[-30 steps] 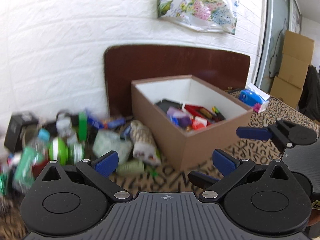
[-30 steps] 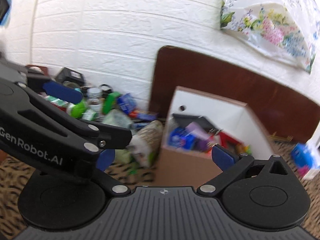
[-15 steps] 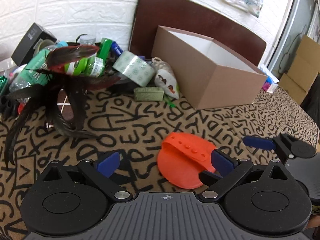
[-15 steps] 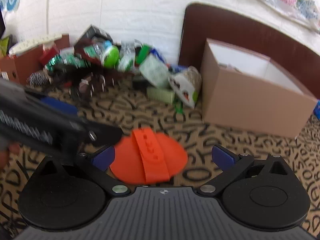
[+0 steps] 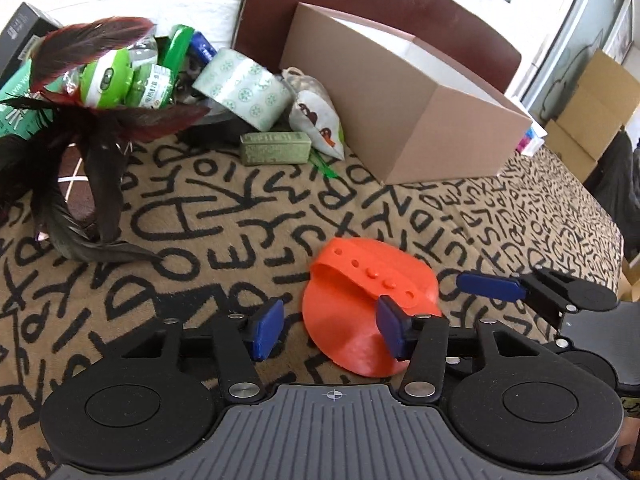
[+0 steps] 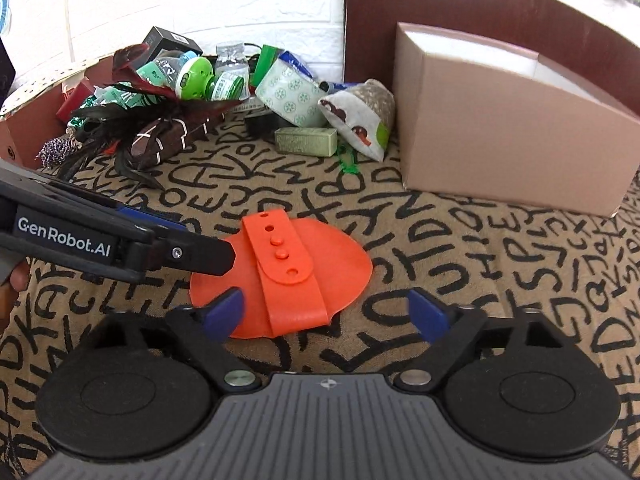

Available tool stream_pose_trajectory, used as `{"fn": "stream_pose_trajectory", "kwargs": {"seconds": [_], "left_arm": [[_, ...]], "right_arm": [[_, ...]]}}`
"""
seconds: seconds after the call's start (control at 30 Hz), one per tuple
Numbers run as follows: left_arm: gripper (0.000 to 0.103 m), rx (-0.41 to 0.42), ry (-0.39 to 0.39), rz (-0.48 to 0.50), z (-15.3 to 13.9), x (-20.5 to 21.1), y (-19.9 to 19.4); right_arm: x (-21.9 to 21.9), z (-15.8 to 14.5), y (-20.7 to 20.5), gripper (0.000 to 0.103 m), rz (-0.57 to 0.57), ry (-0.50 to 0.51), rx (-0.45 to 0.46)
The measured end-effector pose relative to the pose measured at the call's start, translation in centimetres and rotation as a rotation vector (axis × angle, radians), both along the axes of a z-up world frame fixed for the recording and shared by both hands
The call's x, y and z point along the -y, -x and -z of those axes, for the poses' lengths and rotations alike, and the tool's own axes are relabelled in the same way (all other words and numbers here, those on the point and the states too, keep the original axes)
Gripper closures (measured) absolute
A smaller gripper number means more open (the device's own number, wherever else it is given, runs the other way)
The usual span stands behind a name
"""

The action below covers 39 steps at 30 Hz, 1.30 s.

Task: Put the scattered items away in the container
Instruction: 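Withdraw both tools from the box toward the orange silicone pad, then close the left tool on the orange pad while the right tool grips its other edge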

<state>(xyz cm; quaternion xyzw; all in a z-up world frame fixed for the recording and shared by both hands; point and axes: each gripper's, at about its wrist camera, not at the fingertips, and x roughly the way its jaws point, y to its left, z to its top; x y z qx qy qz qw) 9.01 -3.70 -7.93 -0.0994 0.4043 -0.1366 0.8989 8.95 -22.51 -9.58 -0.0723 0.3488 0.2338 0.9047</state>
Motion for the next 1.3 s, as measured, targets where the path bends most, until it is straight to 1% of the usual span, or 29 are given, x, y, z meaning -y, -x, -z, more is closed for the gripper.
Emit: {"fn": "stream_pose_trajectory", "kwargs": {"seconds": [0.17, 0.2, 0.23, 0.3, 0.4, 0.57, 0.67, 0.7, 0.73, 0.77, 0.83, 0.87, 0.9, 1.03, 1.17, 1.2, 1.3], "left_arm": [[0.036, -0.003, 0.006, 0.0, 0.1, -0.3, -1.1], [0.036, -0.004, 0.007, 0.002, 0.1, -0.2, -1.3], [0.036, -0.006, 0.01, 0.006, 0.1, -0.2, -1.6], [0.036, -0.011, 0.016, 0.018, 0.2, 0.0, -2.1], [0.036, -0.01, 0.026, 0.052, 0.1, 0.5, -2.8], [0.034, -0.018, 0.034, 0.105, 0.2, 1.4, -4.2], [0.035, -0.028, 0.002, 0.121, 0.6, 2.2, -4.7], [0.037, -0.019, -0.018, 0.124, 0.6, 2.4, -4.6], [0.048, -0.009, -0.04, 0.128, 0.6, 2.6, -4.4], [0.049, 0.0, -0.06, 0.131, 0.5, 2.8, -4.2], [0.052, 0.0, -0.065, 0.125, 0.5, 2.6, -4.0], [0.056, 0.001, -0.067, 0.116, 0.5, 2.4, -3.9], [0.062, 0.002, -0.073, 0.103, 0.4, 2.2, -3.9], [0.062, -0.013, -0.039, 0.093, 0.5, 1.5, -3.4], [0.06, -0.006, -0.04, 0.093, 0.5, 1.7, -2.9], [0.054, -0.01, -0.034, 0.096, 0.5, 1.6, -3.0], [0.045, -0.025, -0.008, 0.095, 0.4, 1.6, -3.4]], "right_arm": [[0.0, 0.1, -0.4, 0.015, -0.011, -0.017, -0.006], [0.0, 0.2, -0.5, 0.017, -0.018, -0.018, -0.007], [0.0, 0.2, -0.6, 0.019, -0.028, -0.022, -0.013], [0.2, 0.1, -0.6, 0.027, -0.048, -0.035, -0.028], [0.2, 0.0, -0.6, 0.032, -0.074, -0.045, -0.047], [0.1, -0.1, -0.1, 0.033, -0.113, -0.027, -0.057], [0.2, 0.0, -0.2, 0.033, -0.117, -0.033, -0.061], [0.3, 0.0, -0.3, 0.033, -0.115, -0.039, -0.065], [0.4, 0.1, -0.3, 0.033, -0.111, -0.046, -0.068], [0.4, 0.1, -0.4, 0.033, -0.108, -0.051, -0.07], [0.5, 0.2, -0.5, 0.033, -0.103, -0.057, -0.07], [0.4, 0.2, -0.5, 0.033, -0.1, -0.06, -0.07], [0.4, 0.2, -0.6, 0.033, -0.096, -0.061, -0.069], [0.5, 0.1, -0.5, 0.035, -0.086, -0.07, -0.075], [0.8, 0.0, 0.0, 0.035, -0.07, -0.07, -0.083], [0.9, 0.0, 0.1, 0.035, -0.065, -0.071, -0.085], [0.9, 0.0, 0.2, 0.035, -0.051, -0.076, -0.087]]}}
